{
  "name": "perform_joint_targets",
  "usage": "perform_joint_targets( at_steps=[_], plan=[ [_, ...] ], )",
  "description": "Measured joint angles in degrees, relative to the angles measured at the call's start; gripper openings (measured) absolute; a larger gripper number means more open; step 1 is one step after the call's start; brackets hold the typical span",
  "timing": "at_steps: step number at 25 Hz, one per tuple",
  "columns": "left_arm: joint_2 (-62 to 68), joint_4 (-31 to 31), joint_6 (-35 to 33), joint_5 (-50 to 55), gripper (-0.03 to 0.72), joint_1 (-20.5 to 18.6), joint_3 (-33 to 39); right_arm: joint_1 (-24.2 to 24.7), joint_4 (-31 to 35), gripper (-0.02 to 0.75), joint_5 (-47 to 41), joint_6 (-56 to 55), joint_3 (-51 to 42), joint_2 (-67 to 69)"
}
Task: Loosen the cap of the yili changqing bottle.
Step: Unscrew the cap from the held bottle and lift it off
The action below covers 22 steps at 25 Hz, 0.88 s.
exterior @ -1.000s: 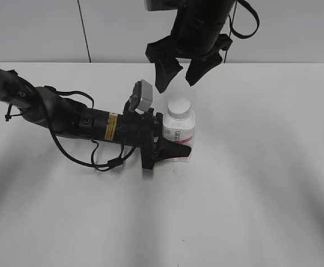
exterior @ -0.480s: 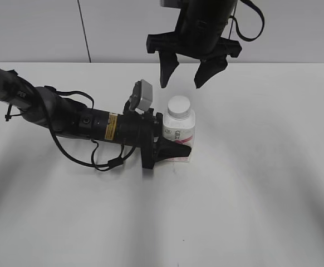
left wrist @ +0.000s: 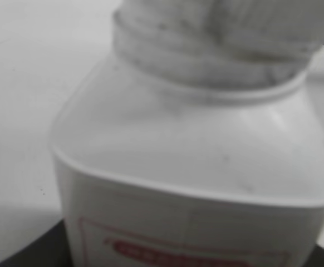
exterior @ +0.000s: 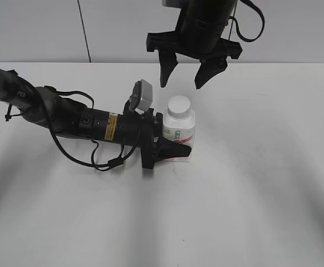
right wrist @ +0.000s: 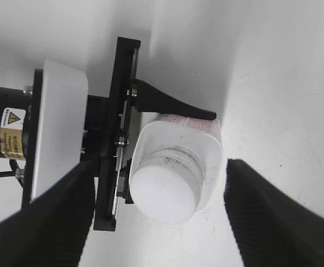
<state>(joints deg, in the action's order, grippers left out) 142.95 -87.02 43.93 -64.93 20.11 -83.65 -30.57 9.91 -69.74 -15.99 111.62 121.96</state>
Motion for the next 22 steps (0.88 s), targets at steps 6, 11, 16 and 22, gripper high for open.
perform_joint_targets(
  at_steps=[6,11,16,22],
  plan=[
    [0.0,0.0,0.0,0.0,0.397,0.0,0.0,0.0,0.1,0.566,0.0,-0.2,0.0,0.2],
    [0.0,0.0,0.2,0.0,0.397,0.0,0.0,0.0,0.5,0.566,0.0,-0.3,0.0,1.4],
    [0.0,0.1,0.3,0.0,0.397,0.0,0.0,0.0,0.5,0.566,0.0,-0.3,-0.1,1.5],
    [0.0,0.1,0.4,0.0,0.397,0.0,0.0,0.0,0.5,0.566,0.0,-0.3,-0.6,1.5]
  ],
)
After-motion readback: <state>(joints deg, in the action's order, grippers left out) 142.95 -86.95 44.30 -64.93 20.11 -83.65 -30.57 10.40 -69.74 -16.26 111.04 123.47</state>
